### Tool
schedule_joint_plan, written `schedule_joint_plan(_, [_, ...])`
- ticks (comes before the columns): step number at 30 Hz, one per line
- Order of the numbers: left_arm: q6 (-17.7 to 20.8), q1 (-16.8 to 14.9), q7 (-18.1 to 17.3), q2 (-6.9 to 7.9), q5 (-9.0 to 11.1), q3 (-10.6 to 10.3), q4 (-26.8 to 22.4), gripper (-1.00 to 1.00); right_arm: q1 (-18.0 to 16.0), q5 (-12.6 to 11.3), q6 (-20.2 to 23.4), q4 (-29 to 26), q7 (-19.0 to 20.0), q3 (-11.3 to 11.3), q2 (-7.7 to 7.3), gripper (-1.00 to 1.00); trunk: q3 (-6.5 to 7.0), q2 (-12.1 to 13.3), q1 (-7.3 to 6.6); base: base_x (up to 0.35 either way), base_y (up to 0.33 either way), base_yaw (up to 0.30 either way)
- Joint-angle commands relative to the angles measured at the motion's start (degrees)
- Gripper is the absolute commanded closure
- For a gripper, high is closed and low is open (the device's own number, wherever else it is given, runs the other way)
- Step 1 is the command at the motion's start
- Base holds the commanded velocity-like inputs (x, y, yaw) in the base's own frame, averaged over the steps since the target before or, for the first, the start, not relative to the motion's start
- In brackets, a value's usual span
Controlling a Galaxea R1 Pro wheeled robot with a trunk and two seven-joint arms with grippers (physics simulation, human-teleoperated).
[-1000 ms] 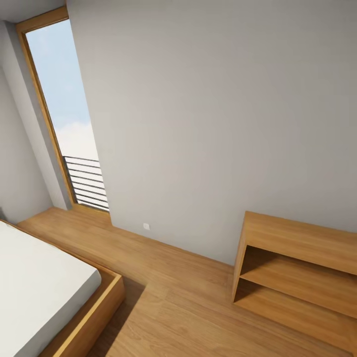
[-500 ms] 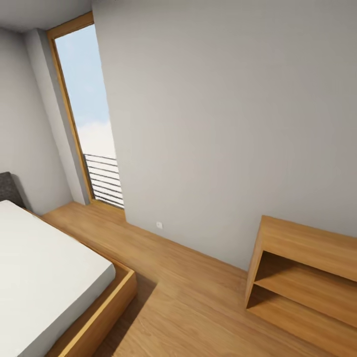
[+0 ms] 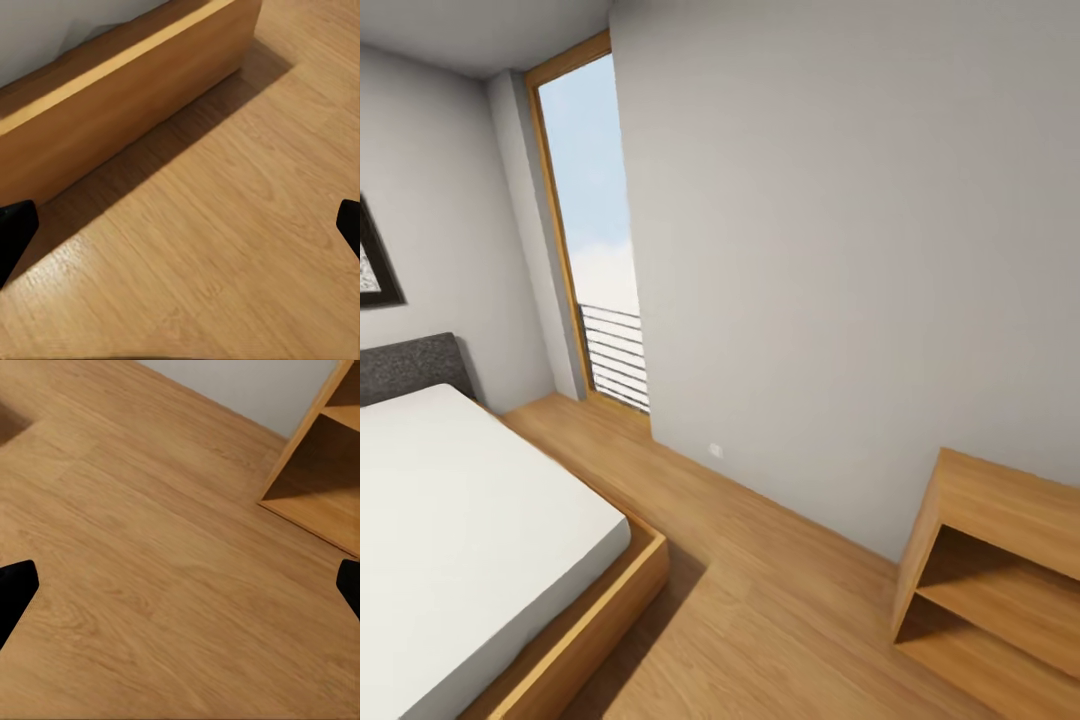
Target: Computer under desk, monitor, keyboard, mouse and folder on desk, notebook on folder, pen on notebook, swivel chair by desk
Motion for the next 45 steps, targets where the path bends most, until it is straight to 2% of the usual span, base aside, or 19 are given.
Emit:
schedule_joint_plan(1, [-0.11,-0.01,-0.04,-0.01,-0.03,0.16,-0.04,-1.00,-0.03,0.61,0.00,0.03,-0.60,0.05,0.00,-1.00,-0.10,-0.05,0.01,0.000,0.000,0.275])
schedule_joint_plan(21, [-0.13,-0.01,0.00,0.06,-0.04,0.15,0.05,-1.00,-0.04,0.62,-0.13,-0.01,-0.59,0.04,0.00,-1.00,-0.93,-0.05,0.01,0.000,0.000,0.255])
schedule_joint_plan(30, [-0.17,-0.01,0.04,0.03,-0.04,0.15,0.05,-1.00,-0.04,0.47,-2.92,0.11,-0.80,-0.32,0.06,-1.00,-1.52,-0.05,0.01,0.000,0.000,0.209])
schedule_joint_plan(38, [-0.69,-0.01,0.00,-0.06,-0.12,0.06,0.05,-1.00,-0.04,0.57,-3.33,0.22,-0.77,-0.32,0.00,-1.00,-2.03,-0.05,0.01,0.001,0.000,0.212])
schedule_joint_plan(45, [-0.95,-0.01,0.08,-0.14,-0.12,0.13,0.05,-1.00,-0.03,0.61,-3.33,0.21,-0.71,-0.31,-0.08,-1.00,-2.46,-0.05,0.01,0.227,0.000,0.215])
